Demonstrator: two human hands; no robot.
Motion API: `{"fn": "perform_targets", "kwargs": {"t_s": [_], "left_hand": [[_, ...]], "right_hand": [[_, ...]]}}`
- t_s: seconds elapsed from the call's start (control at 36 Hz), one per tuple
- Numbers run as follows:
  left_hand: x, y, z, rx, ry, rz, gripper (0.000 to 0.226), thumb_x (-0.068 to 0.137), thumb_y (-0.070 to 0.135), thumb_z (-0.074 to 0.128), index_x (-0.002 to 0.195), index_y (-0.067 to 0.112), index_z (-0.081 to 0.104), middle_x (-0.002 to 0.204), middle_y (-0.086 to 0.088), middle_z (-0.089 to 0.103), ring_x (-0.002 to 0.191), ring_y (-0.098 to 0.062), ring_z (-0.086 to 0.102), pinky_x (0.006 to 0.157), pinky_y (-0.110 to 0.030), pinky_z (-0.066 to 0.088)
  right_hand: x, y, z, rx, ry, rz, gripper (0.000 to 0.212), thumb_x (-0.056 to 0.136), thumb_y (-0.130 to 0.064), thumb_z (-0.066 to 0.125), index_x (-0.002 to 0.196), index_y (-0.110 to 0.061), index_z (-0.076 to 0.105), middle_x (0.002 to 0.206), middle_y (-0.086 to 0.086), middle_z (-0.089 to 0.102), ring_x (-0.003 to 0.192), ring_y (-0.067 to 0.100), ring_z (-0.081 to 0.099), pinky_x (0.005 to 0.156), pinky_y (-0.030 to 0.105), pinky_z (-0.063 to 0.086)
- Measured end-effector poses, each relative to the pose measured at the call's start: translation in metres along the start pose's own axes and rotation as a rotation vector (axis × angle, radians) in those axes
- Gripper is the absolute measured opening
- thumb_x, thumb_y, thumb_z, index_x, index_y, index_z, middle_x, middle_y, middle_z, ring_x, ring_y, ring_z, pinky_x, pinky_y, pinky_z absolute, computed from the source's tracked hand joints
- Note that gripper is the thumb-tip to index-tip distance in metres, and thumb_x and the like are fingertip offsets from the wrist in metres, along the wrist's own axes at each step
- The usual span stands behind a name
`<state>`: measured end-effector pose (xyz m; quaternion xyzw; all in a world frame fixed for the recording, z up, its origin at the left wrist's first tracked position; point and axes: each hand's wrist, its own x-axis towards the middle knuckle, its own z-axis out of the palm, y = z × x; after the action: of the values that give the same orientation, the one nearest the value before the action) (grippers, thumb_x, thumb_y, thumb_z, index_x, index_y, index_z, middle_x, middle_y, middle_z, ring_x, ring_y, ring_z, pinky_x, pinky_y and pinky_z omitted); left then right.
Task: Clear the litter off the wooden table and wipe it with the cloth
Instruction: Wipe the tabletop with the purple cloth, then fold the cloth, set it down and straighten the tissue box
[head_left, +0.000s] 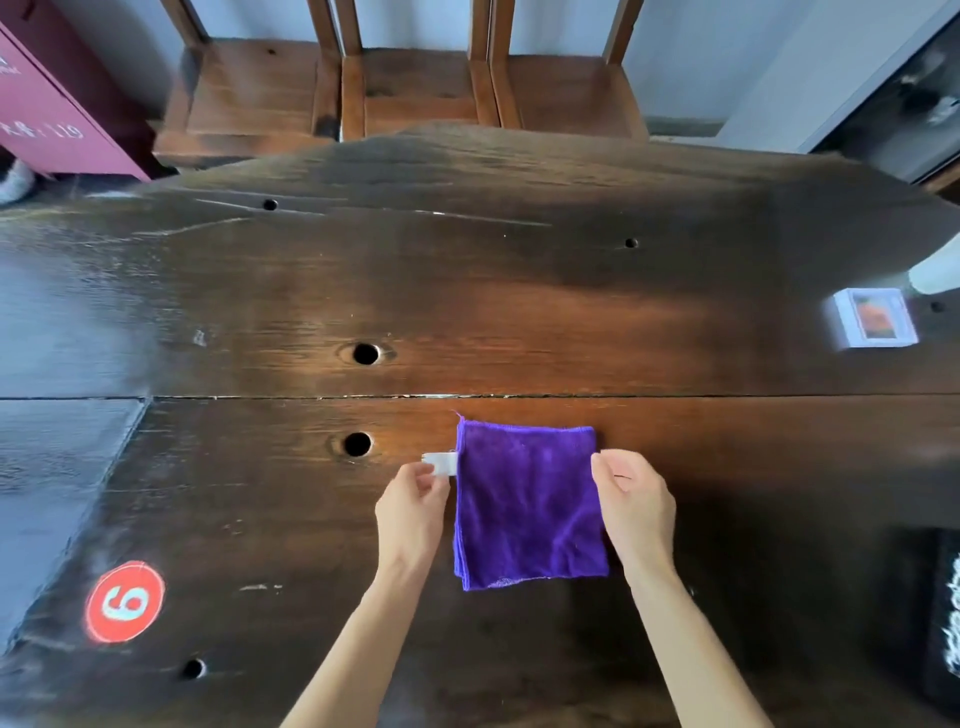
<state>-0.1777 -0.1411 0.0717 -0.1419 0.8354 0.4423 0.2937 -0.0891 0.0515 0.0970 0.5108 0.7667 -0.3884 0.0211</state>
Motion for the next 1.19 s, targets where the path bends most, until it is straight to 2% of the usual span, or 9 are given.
{"fn": "perform_targets", "kwargs": {"t_s": [0.11,0.22,0.33,0.39,0.47,0.69,0.83,1.0,1.19], "left_hand": [[-0.005,0.003,0.014,-0.018,-0.029,-0.109,0.017,0.103,0.027,0.052,0.096,0.014,0.061,0.088,0.000,0.069,0.090,-0.025,0.067,0.084,-0.038,0.052],[-0.006,0.005,0.022,0.096,-0.046,-0.112,0.030,0.103,0.037,0.054,0.107,0.009,0.064,0.096,-0.001,0.069,0.079,-0.012,0.058,0.076,-0.029,0.039],[-0.006,0.004,0.023,0.112,-0.098,-0.134,0.038,0.098,0.041,0.064,0.119,0.010,0.059,0.105,-0.001,0.066,0.092,-0.017,0.060,0.079,-0.028,0.042],[-0.004,0.004,0.023,0.131,-0.130,-0.134,0.036,0.096,0.040,0.067,0.115,0.009,0.061,0.105,-0.001,0.068,0.090,-0.016,0.062,0.069,-0.026,0.043],[-0.001,0.002,0.026,0.127,-0.185,-0.165,0.033,0.098,0.037,0.066,0.100,0.005,0.070,0.099,-0.005,0.073,0.082,-0.016,0.063,0.059,-0.024,0.043],[-0.009,0.008,0.030,0.149,-0.135,-0.113,0.019,0.096,0.021,0.067,0.093,0.002,0.068,0.093,-0.010,0.071,0.089,-0.029,0.065,0.083,-0.041,0.051],[-0.013,0.004,0.029,0.014,-0.183,-0.205,0.015,0.096,0.021,0.067,0.092,0.007,0.068,0.096,-0.010,0.074,0.091,-0.030,0.068,0.084,-0.044,0.056],[-0.019,0.017,0.017,-0.256,-0.334,-0.357,0.014,0.101,0.004,0.059,0.096,0.004,0.072,0.091,-0.011,0.071,0.082,-0.026,0.062,0.073,-0.039,0.047],[-0.037,0.043,-0.007,-0.369,-0.469,-0.363,0.031,0.101,-0.003,0.055,0.118,0.019,0.069,0.106,-0.006,0.074,0.086,-0.023,0.066,0.080,-0.043,0.055]], "right_hand": [[0.007,0.013,0.004,-0.056,-0.076,0.096,0.038,0.101,-0.035,0.060,0.131,-0.012,0.062,0.126,0.005,0.067,0.114,0.022,0.062,0.088,0.027,0.044],[0.006,0.023,0.018,-0.085,-0.089,0.132,0.039,0.101,-0.038,0.059,0.131,-0.014,0.061,0.126,0.004,0.068,0.113,0.023,0.063,0.093,0.036,0.050],[0.009,0.034,0.028,-0.092,-0.088,0.146,0.031,0.097,-0.040,0.065,0.114,-0.014,0.067,0.109,0.003,0.072,0.091,0.017,0.064,0.072,0.027,0.048],[0.014,0.039,0.030,-0.092,-0.106,0.149,0.025,0.095,-0.039,0.067,0.094,-0.014,0.065,0.098,0.006,0.074,0.079,0.017,0.062,0.058,0.022,0.040],[0.016,0.041,0.028,-0.053,-0.121,0.136,0.024,0.096,-0.034,0.068,0.091,-0.011,0.071,0.085,0.003,0.072,0.071,0.014,0.061,0.054,0.020,0.036],[0.017,0.041,0.016,-0.032,-0.144,0.045,0.009,0.098,-0.031,0.065,0.097,-0.023,0.062,0.091,-0.007,0.066,0.077,0.004,0.059,0.066,0.021,0.045],[0.015,0.042,0.012,-0.014,-0.174,0.028,0.007,0.098,-0.030,0.064,0.099,-0.023,0.062,0.092,-0.008,0.066,0.086,0.009,0.064,0.084,0.034,0.058],[0.009,0.031,0.002,0.048,-0.257,0.071,0.034,0.102,-0.028,0.058,0.135,-0.020,0.057,0.129,0.001,0.062,0.113,0.017,0.061,0.098,0.041,0.056],[-0.011,0.015,-0.028,0.160,-0.323,0.121,0.036,0.104,-0.023,0.055,0.139,-0.027,0.054,0.134,0.001,0.058,0.115,0.019,0.061,0.090,0.046,0.060]]}}
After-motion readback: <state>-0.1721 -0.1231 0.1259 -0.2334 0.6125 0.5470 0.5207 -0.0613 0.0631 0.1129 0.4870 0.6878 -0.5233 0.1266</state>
